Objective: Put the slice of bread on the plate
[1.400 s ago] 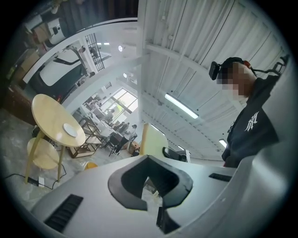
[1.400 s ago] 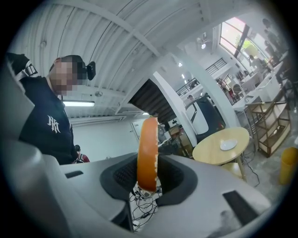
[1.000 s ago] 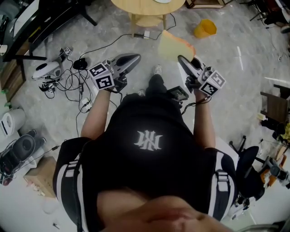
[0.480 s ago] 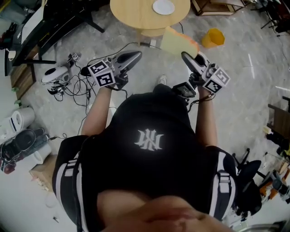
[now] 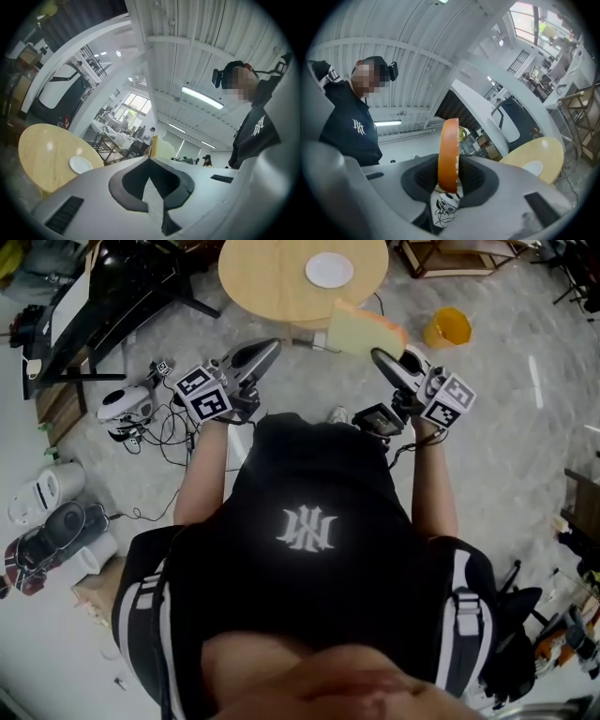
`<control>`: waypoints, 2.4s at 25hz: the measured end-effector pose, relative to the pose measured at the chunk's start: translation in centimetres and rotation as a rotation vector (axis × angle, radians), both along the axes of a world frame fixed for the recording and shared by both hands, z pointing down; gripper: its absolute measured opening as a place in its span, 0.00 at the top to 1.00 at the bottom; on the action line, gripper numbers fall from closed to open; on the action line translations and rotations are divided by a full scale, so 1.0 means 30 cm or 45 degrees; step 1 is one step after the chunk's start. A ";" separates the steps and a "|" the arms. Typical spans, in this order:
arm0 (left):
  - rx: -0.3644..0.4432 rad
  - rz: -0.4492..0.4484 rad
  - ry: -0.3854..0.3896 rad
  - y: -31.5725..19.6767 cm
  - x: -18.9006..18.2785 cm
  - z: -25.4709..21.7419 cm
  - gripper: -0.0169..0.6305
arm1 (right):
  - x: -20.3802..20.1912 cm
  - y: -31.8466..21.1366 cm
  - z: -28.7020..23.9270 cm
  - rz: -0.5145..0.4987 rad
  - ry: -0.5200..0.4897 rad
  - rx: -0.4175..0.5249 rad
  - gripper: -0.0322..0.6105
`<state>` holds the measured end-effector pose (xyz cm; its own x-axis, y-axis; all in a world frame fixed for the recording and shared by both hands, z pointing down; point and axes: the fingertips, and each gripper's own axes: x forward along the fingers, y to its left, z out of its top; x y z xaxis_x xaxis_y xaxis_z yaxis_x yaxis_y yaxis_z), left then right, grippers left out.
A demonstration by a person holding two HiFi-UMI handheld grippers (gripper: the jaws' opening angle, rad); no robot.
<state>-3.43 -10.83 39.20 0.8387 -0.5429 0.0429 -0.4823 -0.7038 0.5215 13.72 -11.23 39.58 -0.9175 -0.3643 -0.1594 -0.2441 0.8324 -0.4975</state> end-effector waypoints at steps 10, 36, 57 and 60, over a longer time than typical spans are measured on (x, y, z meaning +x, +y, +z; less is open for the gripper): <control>-0.041 -0.057 0.005 -0.093 -0.055 0.024 0.97 | -0.047 -0.122 0.035 -0.064 0.022 -0.047 0.80; -0.042 0.169 0.103 -0.852 -0.202 0.103 0.97 | -0.212 -0.789 0.038 0.140 0.240 -0.137 0.80; -0.264 0.150 0.105 -0.952 -0.099 0.346 0.96 | -0.215 -0.936 0.290 0.042 0.240 -0.425 0.80; -0.218 0.105 0.084 -0.968 -0.103 0.352 0.97 | -0.208 -0.955 0.340 0.010 0.213 -0.460 0.80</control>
<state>-6.52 -39.87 49.77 0.8842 -0.4615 0.0723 -0.3874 -0.6381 0.6654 7.47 -39.87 49.79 -0.9169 -0.3767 0.1319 -0.3524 0.6089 -0.7107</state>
